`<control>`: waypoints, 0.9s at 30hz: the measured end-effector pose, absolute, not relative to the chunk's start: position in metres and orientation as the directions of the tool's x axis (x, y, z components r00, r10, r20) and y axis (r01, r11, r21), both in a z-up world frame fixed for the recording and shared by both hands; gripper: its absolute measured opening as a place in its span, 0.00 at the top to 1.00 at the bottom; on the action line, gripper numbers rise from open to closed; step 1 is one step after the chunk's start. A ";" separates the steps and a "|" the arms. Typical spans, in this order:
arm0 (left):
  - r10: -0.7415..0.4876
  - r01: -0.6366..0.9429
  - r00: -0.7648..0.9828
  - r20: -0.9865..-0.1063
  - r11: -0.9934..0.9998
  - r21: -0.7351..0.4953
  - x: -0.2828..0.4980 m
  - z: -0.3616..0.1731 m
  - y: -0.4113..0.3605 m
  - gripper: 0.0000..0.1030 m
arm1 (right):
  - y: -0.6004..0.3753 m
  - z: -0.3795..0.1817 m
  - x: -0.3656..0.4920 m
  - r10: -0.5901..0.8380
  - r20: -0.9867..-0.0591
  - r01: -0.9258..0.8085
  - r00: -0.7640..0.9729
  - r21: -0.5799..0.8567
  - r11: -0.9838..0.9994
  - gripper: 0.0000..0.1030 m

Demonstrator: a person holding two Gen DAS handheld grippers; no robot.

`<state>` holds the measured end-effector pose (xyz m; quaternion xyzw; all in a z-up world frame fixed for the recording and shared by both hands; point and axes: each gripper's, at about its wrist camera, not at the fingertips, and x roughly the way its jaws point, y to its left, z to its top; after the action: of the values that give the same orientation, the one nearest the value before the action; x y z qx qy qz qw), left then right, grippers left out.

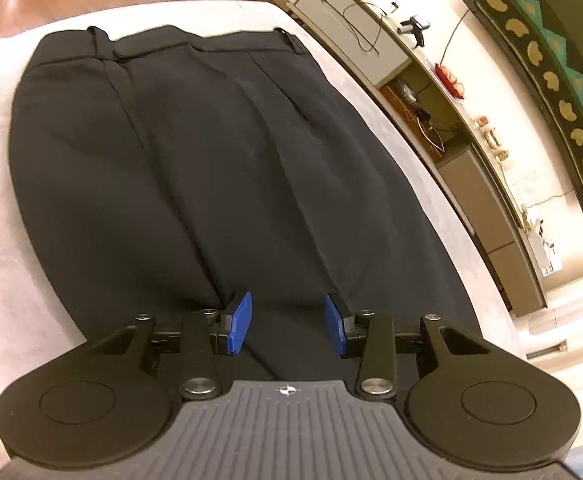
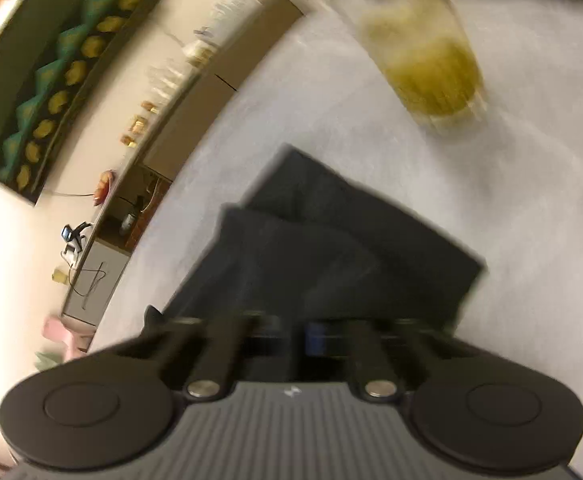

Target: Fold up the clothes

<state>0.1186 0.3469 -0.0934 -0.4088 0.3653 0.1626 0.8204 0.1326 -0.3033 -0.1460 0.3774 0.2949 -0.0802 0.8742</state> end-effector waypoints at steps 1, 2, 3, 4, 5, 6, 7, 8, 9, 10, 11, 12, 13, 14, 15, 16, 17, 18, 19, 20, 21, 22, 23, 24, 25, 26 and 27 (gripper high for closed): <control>-0.026 -0.570 0.680 -0.732 0.610 -0.551 0.116 -0.093 0.348 0.58 | -0.290 -0.126 0.124 0.021 -0.504 0.288 0.863 0.526 0.800 0.95; -0.023 -0.571 0.682 -0.731 0.608 -0.551 0.113 -0.093 0.350 0.58 | -0.272 -0.107 0.115 -0.030 -0.421 0.220 0.907 0.409 0.886 0.95; -0.020 -0.573 0.683 -0.730 0.607 -0.552 0.111 -0.093 0.352 0.59 | -0.259 -0.096 0.107 -0.053 -0.365 0.180 0.929 0.323 0.929 0.96; -0.018 -0.573 0.683 -0.731 0.608 -0.550 0.109 -0.092 0.353 0.59 | -0.254 -0.092 0.104 -0.067 -0.356 0.174 0.932 0.278 0.945 0.96; -0.016 -0.574 0.683 -0.731 0.608 -0.549 0.107 -0.092 0.355 0.59 | -0.260 -0.102 0.108 -0.079 -0.428 0.224 0.900 0.300 0.927 0.95; -0.013 -0.575 0.683 -0.731 0.607 -0.548 0.104 -0.091 0.357 0.59 | -0.271 -0.119 0.114 -0.091 -0.522 0.298 0.848 0.327 0.897 0.96; -0.010 -0.579 0.682 -0.731 0.603 -0.549 0.105 -0.090 0.359 0.60 | -0.283 -0.138 0.119 -0.095 -0.618 0.381 0.781 0.350 0.856 0.96; -0.005 -0.587 0.680 -0.733 0.594 -0.550 0.104 -0.090 0.363 0.61 | -0.295 -0.157 0.123 -0.071 -0.697 0.454 0.713 0.383 0.804 0.97; -0.001 -0.595 0.679 -0.734 0.586 -0.551 0.103 -0.090 0.366 0.61 | -0.303 -0.171 0.124 -0.024 -0.732 0.487 0.681 0.428 0.761 0.97; 0.004 -0.603 0.677 -0.736 0.577 -0.552 0.102 -0.090 0.370 0.61 | -0.307 -0.176 0.123 0.005 -0.736 0.493 0.677 0.458 0.740 0.97; 0.009 -0.610 0.677 -0.736 0.568 -0.553 0.103 -0.090 0.374 0.61 | -0.308 -0.174 0.122 0.003 -0.733 0.492 0.680 0.460 0.739 0.97; 0.015 -0.616 0.677 -0.736 0.558 -0.556 0.103 -0.090 0.378 0.61 | -0.307 -0.170 0.122 -0.025 -0.727 0.498 0.687 0.444 0.745 0.96; 0.023 -0.620 0.683 -0.730 0.547 -0.562 0.101 -0.089 0.383 0.60 | -0.306 -0.164 0.123 -0.063 -0.721 0.511 0.690 0.424 0.747 0.93; 0.033 -0.624 0.689 -0.724 0.535 -0.570 0.099 -0.087 0.388 0.61 | -0.306 -0.159 0.123 -0.113 -0.718 0.540 0.687 0.401 0.740 0.86; 0.046 -0.623 0.700 -0.712 0.527 -0.578 0.095 -0.084 0.394 0.61 | -0.304 -0.154 0.121 -0.181 -0.715 0.587 0.675 0.372 0.719 0.74; 0.060 -0.623 0.711 -0.700 0.516 -0.588 0.091 -0.080 0.400 0.60 | -0.298 -0.148 0.118 -0.262 -0.702 0.630 0.663 0.333 0.702 0.70; 0.075 -0.623 0.724 -0.686 0.500 -0.602 0.085 -0.077 0.409 0.60 | -0.291 -0.140 0.110 -0.336 -0.670 0.651 0.662 0.290 0.702 0.66; 0.091 -0.622 0.735 -0.672 0.484 -0.615 0.078 -0.074 0.417 0.60 | -0.283 -0.131 0.100 -0.389 -0.627 0.649 0.675 0.253 0.718 0.66; 0.104 -0.620 0.747 -0.657 0.468 -0.630 0.072 -0.071 0.426 0.60 | -0.268 -0.122 0.094 -0.418 -0.580 0.629 0.699 0.221 0.746 0.65; 0.108 -0.613 0.759 -0.642 0.450 -0.649 0.066 -0.070 0.434 0.60 | -0.245 -0.112 0.093 -0.416 -0.533 0.584 0.737 0.192 0.789 0.61; 0.107 -0.607 0.768 -0.631 0.436 -0.664 0.062 -0.070 0.442 0.59 | -0.222 -0.102 0.093 -0.409 -0.484 0.537 0.774 0.160 0.828 0.57; 0.101 -0.599 0.775 -0.623 0.430 -0.675 0.060 -0.072 0.447 0.58 | -0.200 -0.093 0.092 -0.397 -0.435 0.490 0.808 0.123 0.863 0.57; 0.091 -0.594 0.779 -0.621 0.425 -0.683 0.058 -0.074 0.451 0.58 | -0.174 -0.084 0.093 -0.349 -0.402 0.417 0.847 0.094 0.904 0.57; 0.081 -0.590 0.782 -0.618 0.420 -0.690 0.056 -0.077 0.455 0.58 | -0.143 -0.079 0.098 -0.251 -0.398 0.305 0.882 0.075 0.950 0.56; 0.076 -0.586 0.784 -0.616 0.417 -0.695 0.055 -0.080 0.458 0.58 | -0.109 -0.076 0.106 -0.138 -0.412 0.177 0.901 0.057 0.983 0.54; 0.070 -0.582 0.787 -0.613 0.414 -0.700 0.055 -0.083 0.460 0.58 | -0.074 -0.074 0.113 -0.012 -0.434 0.036 0.901 0.046 0.998 0.50; 0.061 -0.577 0.790 -0.610 0.409 -0.707 0.058 -0.086 0.464 0.58 | -0.039 -0.073 0.120 0.112 -0.456 -0.106 0.883 0.039 0.994 0.49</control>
<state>0.0580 0.4637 -0.0859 -0.5059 0.2550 0.1994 0.7995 0.1199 -0.0387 -0.0728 0.0063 0.2354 0.0563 0.9702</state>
